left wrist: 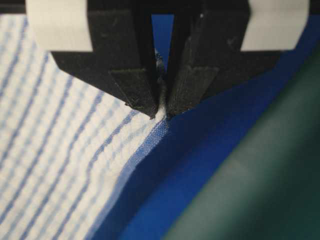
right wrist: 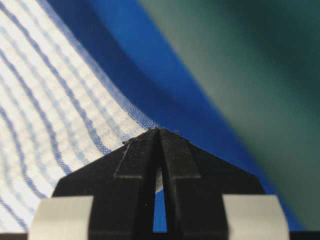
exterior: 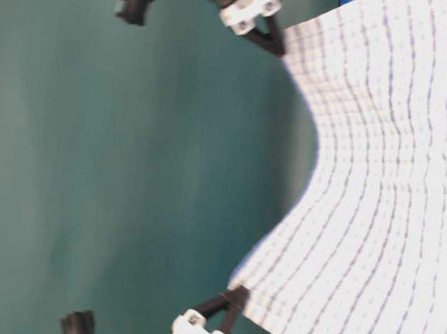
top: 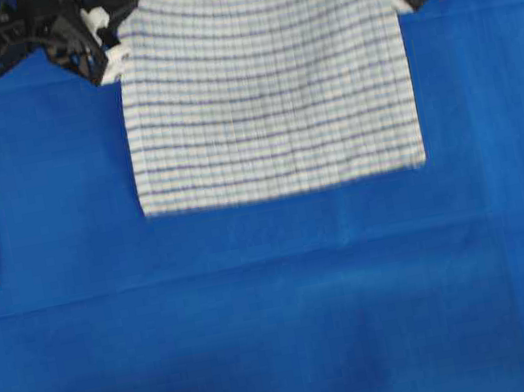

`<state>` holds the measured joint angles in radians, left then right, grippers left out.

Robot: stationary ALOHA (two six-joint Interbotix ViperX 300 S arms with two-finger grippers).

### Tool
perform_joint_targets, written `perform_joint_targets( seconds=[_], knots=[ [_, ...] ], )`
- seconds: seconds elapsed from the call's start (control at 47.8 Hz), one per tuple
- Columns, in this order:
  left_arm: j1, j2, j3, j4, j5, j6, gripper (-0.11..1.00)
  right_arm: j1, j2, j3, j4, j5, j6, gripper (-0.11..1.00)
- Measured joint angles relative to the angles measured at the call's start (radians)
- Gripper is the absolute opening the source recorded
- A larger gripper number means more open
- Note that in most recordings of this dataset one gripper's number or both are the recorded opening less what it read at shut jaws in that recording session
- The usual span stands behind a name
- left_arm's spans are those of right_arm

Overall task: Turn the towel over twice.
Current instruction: 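Lift the held corners and pull the towel away, off the table edge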

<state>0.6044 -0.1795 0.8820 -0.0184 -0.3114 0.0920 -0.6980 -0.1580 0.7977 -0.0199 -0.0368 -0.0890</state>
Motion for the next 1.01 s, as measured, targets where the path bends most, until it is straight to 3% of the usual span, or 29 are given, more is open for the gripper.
perform_joint_targets(
  seconds=[0.314,0.503,0.775,1.005],
  knots=[
    [0.003,-0.074,-0.089,0.000,0.071,0.094,0.03,0.000,-0.101,-0.097,-0.015,0.123,-0.038,0.02],
    [0.012,-0.129,-0.130,0.000,0.098,0.123,0.03,0.000,-0.155,-0.147,-0.051,0.175,-0.040,0.02],
    [0.017,-0.250,-0.152,0.000,0.140,0.115,0.03,0.000,-0.236,-0.202,-0.087,0.242,-0.040,0.02],
    [0.000,-0.337,-0.078,0.000,0.140,0.072,0.03,0.020,-0.310,-0.183,-0.089,0.304,-0.037,0.02]
  ],
)
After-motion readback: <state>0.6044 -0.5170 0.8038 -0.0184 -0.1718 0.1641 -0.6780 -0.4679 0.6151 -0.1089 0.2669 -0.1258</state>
